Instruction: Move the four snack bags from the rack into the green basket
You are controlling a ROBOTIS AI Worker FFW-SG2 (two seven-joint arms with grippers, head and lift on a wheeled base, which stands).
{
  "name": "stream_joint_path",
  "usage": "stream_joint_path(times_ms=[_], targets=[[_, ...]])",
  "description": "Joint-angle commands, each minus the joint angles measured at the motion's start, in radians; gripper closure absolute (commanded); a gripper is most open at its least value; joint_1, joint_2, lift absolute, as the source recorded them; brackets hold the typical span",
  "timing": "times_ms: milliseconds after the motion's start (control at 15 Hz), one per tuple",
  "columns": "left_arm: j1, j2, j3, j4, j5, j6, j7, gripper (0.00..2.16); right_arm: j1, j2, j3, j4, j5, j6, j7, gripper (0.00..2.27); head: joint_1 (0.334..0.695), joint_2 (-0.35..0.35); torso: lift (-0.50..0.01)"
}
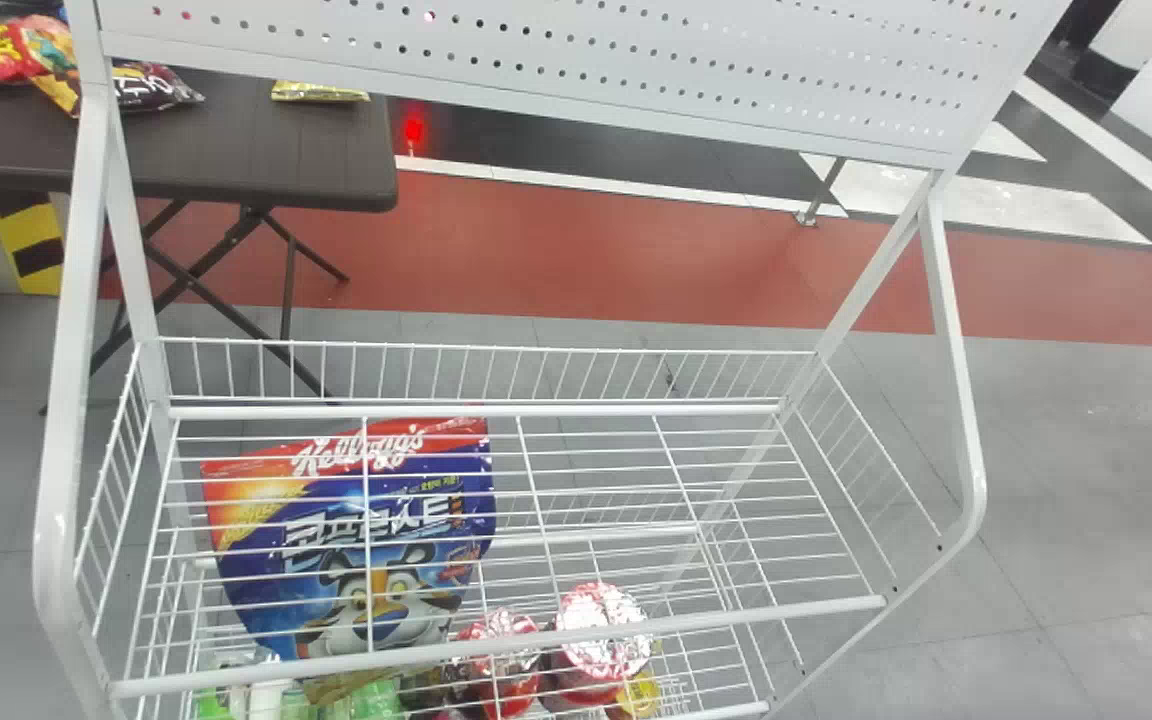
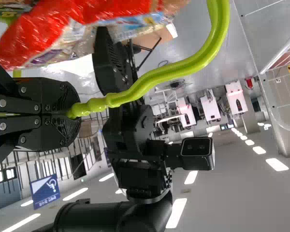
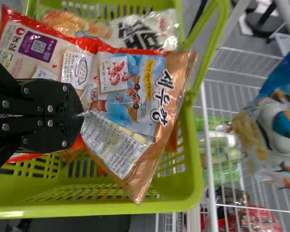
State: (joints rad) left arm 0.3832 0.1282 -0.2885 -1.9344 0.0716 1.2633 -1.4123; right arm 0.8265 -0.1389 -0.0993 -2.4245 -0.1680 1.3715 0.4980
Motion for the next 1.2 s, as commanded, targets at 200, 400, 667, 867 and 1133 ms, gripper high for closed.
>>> stream_joint_path(times_ms=[200,400,667,867,1133], targets=[[-0.004,0.001,-0.001,0.002,0.002,0.000,0.000,1.58,0.010,-0.013,-0.077,0.001,-0.048,-0.010,-0.010,0.00,0.695,-0.350,0.000],[-0.003,0.001,-0.003,0.000,0.000,0.000,0.000,1.58,0.019,0.001,-0.114,-0.042,-0.082,-0.047,0.014,0.04,0.695,-0.350,0.000],[0.000,0.001,-0.001,-0.003,0.000,0.000,0.001,1.58,0.019,0.019,-0.128,-0.048,-0.100,-0.274,0.076,0.05,0.695,-0.350,0.000],[0.000,-0.001,-0.003,-0.001,-0.001,0.000,0.003,1.58,0.034,0.068,-0.128,-0.085,-0.105,-0.556,0.048,0.06,0.695,-0.350,0.000],[-0.001,-0.002,-0.017,0.003,-0.004,0.000,0.003,1.58,0.054,0.084,-0.002,-0.148,-0.002,-0.927,-0.257,0.06,0.695,-0.350,0.000]])
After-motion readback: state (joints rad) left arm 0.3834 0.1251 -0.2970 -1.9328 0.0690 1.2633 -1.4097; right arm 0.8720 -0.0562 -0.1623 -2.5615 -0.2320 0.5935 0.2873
